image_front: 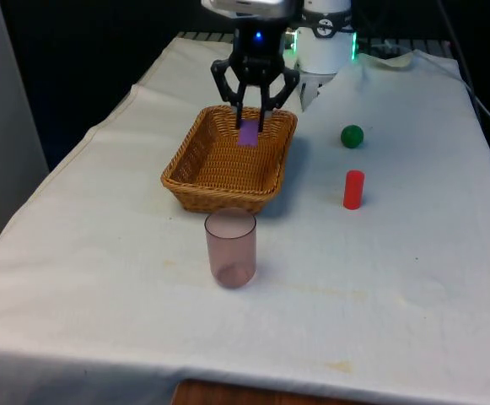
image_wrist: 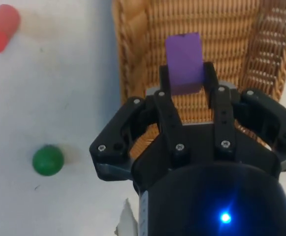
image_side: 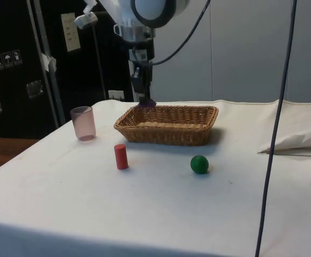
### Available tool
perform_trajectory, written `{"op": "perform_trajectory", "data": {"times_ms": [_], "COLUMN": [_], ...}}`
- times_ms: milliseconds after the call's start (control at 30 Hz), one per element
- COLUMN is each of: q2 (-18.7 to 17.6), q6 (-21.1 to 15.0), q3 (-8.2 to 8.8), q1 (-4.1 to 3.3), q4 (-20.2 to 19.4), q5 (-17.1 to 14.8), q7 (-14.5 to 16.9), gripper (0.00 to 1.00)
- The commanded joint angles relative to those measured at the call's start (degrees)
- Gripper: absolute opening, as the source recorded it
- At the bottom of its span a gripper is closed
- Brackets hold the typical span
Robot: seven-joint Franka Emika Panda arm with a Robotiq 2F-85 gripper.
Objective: Pick up the triangular block and place it into the basket.
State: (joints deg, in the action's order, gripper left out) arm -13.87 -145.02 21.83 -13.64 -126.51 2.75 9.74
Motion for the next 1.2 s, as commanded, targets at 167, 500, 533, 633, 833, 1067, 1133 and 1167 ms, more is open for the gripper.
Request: {"op": "perform_trajectory", "data": {"times_ms": [167,500,533,633,833,1067,1133,1167], "q2": [-0.23,-2.23,-2.35,-2.86,-4.41,-6.3,-6.88,-7.1], "q6": [-3.5,-9.0,-8.19,-10.83,-15.13,-19.37,-20.51,-20.97], "q3": [2.06,3.15,3.61,3.09,2.98,2.86,2.81,2.75], "q1": [0.57,0.92,0.46,1.15,1.49,1.49,1.49,1.49], "q4": [-2.35,-4.01,-3.78,-4.24,-4.81,-5.27,-5.39,-5.39], "q5": [-0.4,-1.03,-0.23,-1.15,-1.32,-1.6,-1.89,-2.01], "q7": [2.92,5.21,4.35,5.39,5.33,4.87,4.76,4.76], "gripper": [0.33,0.33,0.33,0.33,0.33,0.33,0.33,0.33]}}
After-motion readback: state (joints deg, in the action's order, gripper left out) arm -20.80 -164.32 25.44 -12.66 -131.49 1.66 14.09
